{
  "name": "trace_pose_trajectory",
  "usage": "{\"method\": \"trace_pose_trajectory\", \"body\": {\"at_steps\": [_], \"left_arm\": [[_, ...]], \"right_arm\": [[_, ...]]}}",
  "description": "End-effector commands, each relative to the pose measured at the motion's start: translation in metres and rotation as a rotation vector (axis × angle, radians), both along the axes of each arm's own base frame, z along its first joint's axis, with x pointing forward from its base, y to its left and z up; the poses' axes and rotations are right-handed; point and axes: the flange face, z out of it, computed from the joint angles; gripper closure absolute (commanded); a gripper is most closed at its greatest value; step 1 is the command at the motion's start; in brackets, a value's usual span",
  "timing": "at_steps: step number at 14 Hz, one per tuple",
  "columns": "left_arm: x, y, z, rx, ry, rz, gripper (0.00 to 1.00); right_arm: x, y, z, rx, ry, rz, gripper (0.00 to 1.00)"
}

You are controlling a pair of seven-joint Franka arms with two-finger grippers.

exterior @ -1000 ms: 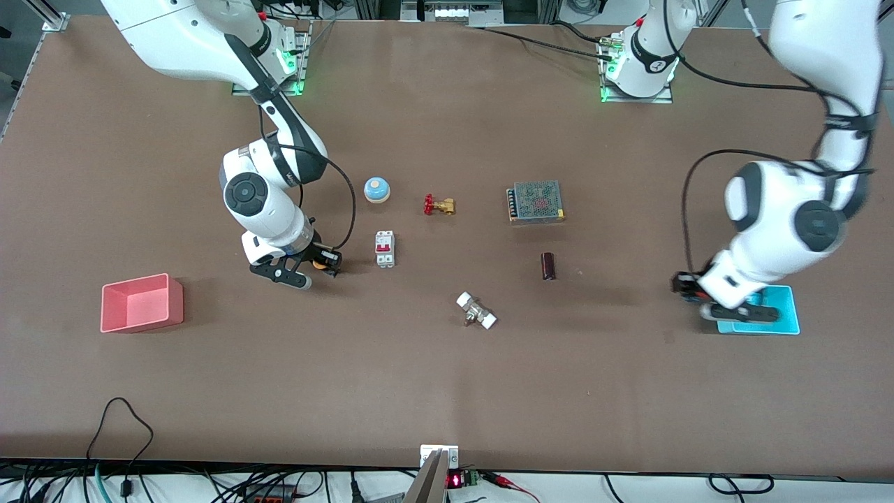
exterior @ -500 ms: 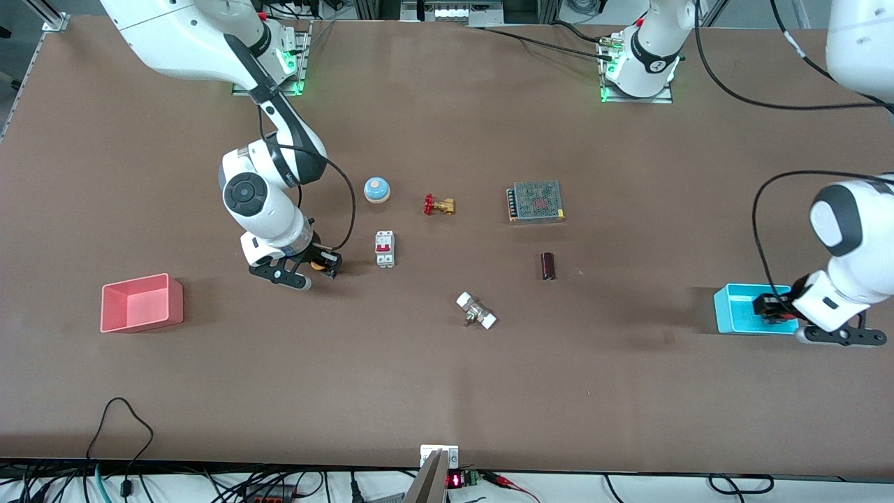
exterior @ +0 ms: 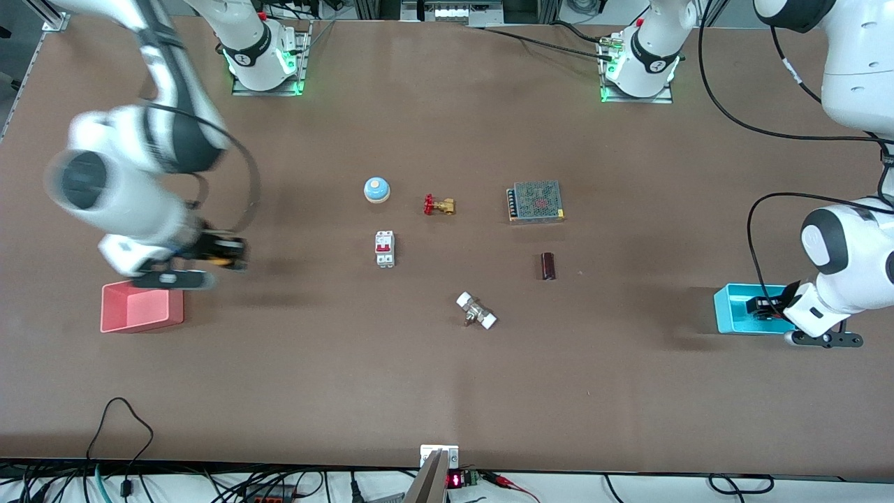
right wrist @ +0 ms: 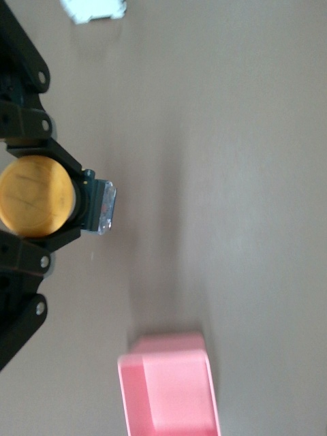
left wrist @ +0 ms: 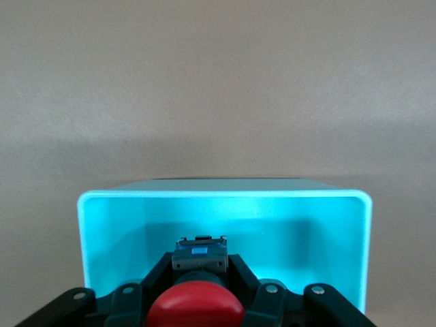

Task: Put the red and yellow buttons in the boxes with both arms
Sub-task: 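Carry the yellow button over the pink box while the left gripper lowers red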

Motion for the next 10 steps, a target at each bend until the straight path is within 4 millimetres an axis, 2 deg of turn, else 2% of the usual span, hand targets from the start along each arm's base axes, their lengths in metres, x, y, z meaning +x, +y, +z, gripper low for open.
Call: {"method": "trace_pose_trajectory", "body": {"at_steps": [1, 4, 6, 7, 8, 9, 10], "left_arm": [[0.003, 0.002, -0.003, -0.027, -0.004, 0.002, 0.75], [0.003, 0.002, -0.013, -0.028, -0.006, 0.003, 0.75], [0.003, 0.001, -0.015, -0.029, -0.006, 0.002, 0.72], [0.002, 0.001, -0.017, -0.03, -0.002, 0.002, 0.61], [0.003, 0.001, -0.015, -0.03, -0.005, 0.002, 0.34], [0.003, 0.001, -0.015, -0.03, -0.005, 0.002, 0.12], [0.003, 0.0, -0.014, -0.03, -0.006, 0.001, 0.03]], "right_arm": [[0.008, -0.067, 0.001, 0.028, 0.017, 0.147, 0.64], [0.016, -0.136, -0.03, 0.039, 0.022, 0.209, 0.64], [0.024, -0.175, -0.059, 0.038, -0.021, 0.261, 0.64], [0.028, -0.187, -0.07, 0.035, -0.049, 0.274, 0.64], [0.031, -0.19, -0.079, 0.032, -0.068, 0.274, 0.64], [0.032, -0.2, -0.09, 0.029, -0.074, 0.252, 0.64], [0.033, -0.206, -0.095, 0.024, -0.082, 0.242, 0.64]]}}
